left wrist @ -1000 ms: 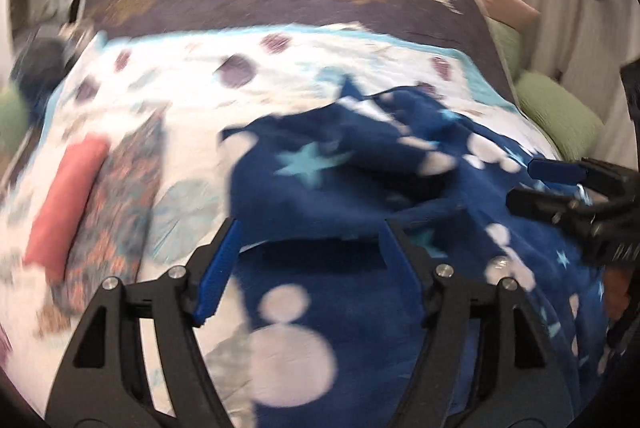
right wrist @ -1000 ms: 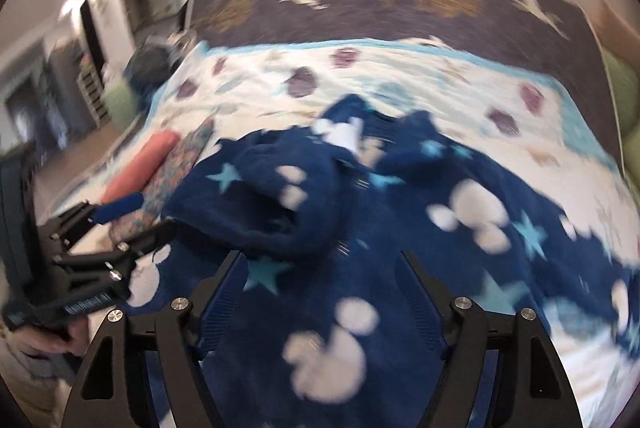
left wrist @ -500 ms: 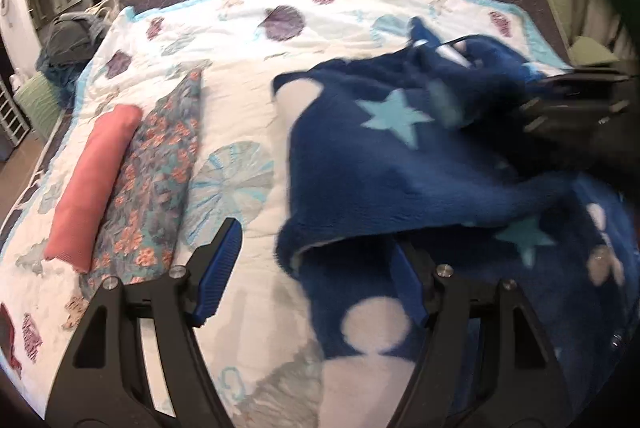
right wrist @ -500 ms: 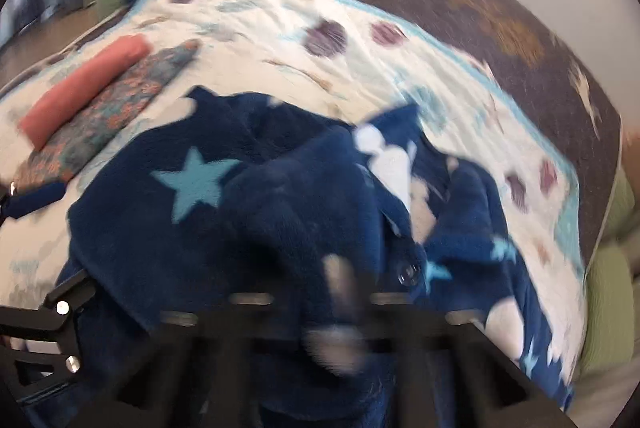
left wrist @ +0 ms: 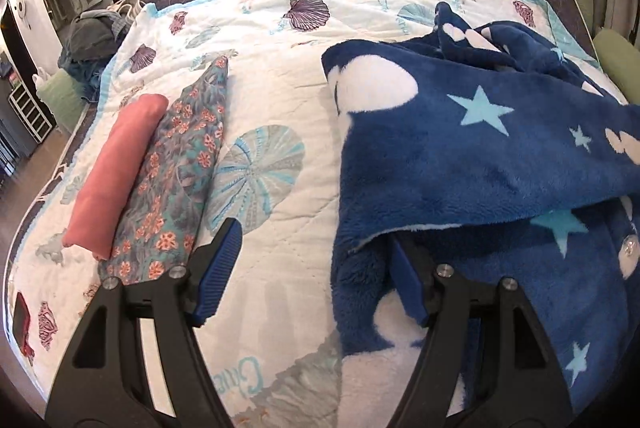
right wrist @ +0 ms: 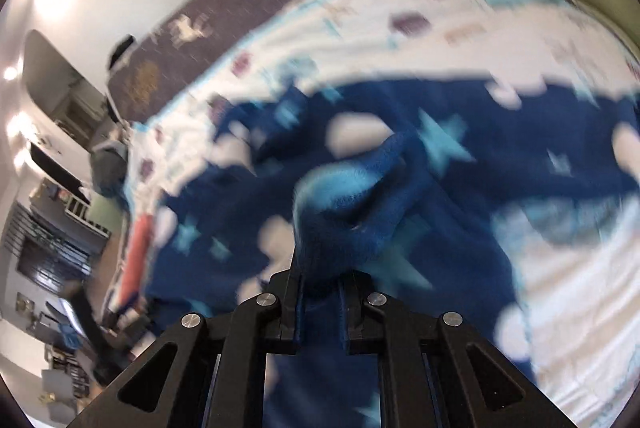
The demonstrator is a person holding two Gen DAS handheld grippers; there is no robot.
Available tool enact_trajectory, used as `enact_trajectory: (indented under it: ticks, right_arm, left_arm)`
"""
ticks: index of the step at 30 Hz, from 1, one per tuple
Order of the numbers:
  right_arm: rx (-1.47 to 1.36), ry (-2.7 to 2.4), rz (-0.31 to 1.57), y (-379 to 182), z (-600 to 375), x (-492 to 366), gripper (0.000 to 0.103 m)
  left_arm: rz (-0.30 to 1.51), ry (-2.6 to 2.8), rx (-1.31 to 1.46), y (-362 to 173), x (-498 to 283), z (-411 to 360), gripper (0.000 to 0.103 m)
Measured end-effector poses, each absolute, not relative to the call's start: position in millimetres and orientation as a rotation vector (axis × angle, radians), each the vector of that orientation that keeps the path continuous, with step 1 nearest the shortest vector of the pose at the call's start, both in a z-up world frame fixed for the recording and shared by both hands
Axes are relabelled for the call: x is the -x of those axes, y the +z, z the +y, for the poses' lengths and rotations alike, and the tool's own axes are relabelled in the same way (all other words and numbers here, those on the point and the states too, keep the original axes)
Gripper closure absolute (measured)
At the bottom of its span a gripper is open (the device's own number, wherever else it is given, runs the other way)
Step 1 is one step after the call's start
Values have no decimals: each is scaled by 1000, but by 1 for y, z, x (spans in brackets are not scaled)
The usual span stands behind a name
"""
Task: Fold small clothes
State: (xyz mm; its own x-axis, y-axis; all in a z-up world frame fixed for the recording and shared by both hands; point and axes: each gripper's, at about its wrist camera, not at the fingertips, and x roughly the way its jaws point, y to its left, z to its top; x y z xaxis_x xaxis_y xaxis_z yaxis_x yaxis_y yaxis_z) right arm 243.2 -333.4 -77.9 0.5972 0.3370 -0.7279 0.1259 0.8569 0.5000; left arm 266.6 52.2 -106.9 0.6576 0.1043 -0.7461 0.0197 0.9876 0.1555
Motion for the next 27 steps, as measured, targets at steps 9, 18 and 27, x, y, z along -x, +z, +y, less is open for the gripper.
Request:
enact_trajectory:
  ticks: [9, 18, 27]
  right_arm:
    - [-604, 173, 917, -82, -349, -218, 91]
    - [-599, 41, 783, -55, -386, -185, 88]
    - [-510, 205, 900, -77, -320, -240, 88]
  left_arm:
    - [859, 59, -155, -104, -261, 56, 31]
    - [723, -105, 36, -48, -224, 62, 31]
    - [861, -139, -44, -88, -264, -5, 31]
